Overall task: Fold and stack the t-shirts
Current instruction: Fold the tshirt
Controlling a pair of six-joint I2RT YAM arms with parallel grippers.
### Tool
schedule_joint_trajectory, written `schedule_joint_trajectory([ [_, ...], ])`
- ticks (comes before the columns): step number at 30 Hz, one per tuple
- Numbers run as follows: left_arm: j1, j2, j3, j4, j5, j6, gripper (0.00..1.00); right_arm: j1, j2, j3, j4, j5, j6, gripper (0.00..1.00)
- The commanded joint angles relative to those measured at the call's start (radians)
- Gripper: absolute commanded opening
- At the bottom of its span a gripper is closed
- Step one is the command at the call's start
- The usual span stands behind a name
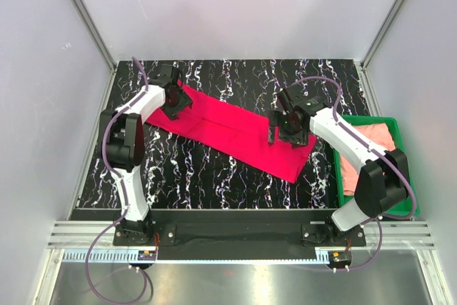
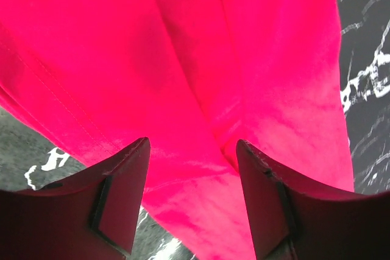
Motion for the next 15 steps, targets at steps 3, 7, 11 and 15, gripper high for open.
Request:
schedule_joint_trajectory([
  [3, -0.014, 0.061, 0.062, 0.028, -0.1, -0.082, 0.65, -0.065, -0.066, -0.056, -0.002, -0.043, -0.033, 0.86],
  [7, -0.014, 0.156, 0.19, -0.02, -0.096, -0.067, 0.64, -0.086, -0.065, -0.062, -0.007, -0.053, -0.035, 0.86],
  [11, -0.013, 0.274, 0.348, -0.113, -0.071, -0.004, 0.64, -0.103, -0.043, -0.044, -0.016, -0.05, -0.046, 0.86],
  [15, -0.013, 0.42, 0.537, -0.218, -0.06, 0.092, 0.63, -0.117, 0.005, -0.03, -0.01, -0.053, -0.061, 0.86],
])
